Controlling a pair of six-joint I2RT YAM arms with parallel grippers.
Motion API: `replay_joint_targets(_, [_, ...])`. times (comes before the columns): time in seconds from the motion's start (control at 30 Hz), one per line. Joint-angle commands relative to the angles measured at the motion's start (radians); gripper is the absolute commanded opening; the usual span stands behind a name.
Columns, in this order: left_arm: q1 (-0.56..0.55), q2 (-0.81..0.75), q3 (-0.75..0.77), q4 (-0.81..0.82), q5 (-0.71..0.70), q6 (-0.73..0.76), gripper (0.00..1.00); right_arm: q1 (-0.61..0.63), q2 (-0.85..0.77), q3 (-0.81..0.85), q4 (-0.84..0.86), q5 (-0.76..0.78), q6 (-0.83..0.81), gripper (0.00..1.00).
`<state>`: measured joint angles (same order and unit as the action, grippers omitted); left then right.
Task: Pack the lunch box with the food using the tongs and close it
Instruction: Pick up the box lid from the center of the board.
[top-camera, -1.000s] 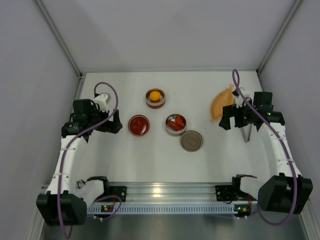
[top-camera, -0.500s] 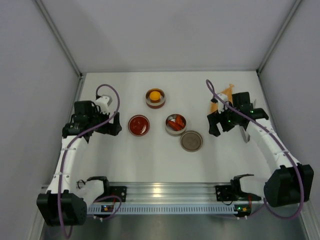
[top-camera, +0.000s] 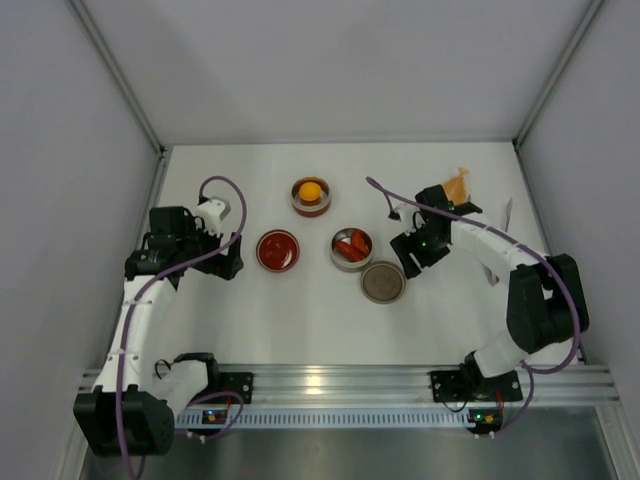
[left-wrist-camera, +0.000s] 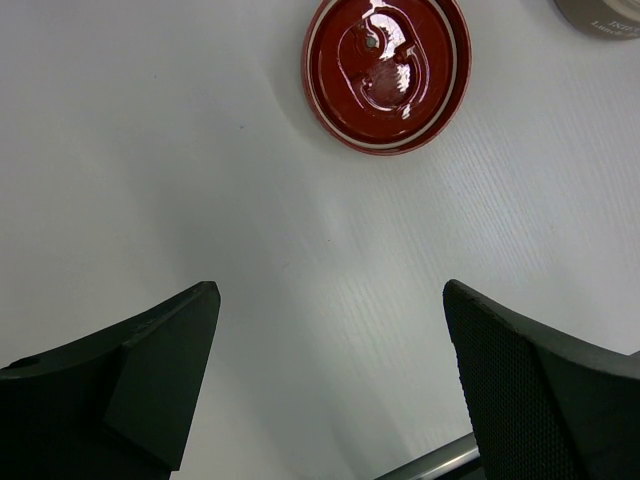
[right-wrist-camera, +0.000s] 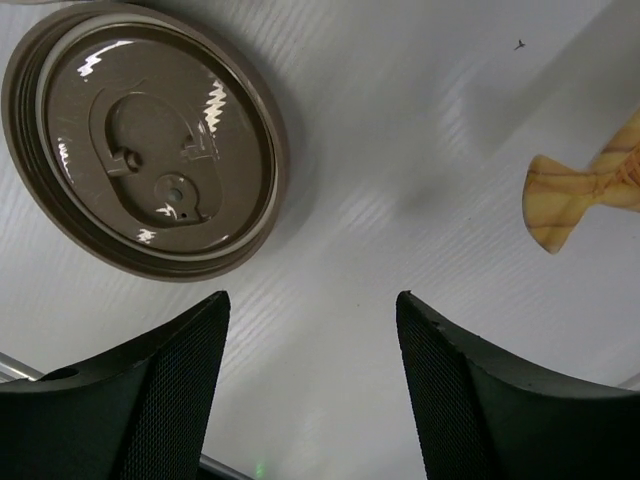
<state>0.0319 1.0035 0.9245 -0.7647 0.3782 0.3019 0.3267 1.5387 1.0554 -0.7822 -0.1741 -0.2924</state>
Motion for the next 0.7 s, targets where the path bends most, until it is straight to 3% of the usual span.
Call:
replay_joint_targets(0.0, [0.000,-0.022,-0.016,0.018,0.027,0.037,0.98,0.025,0.043,0.071,0.066,0.009,0.025,0.66])
replay_joint_targets(0.67, [0.000,0.010,-0.010,0.054,0.051,0.011,0.98,0.075,0.250,0.164,0.072,-0.056,0.039,0.47])
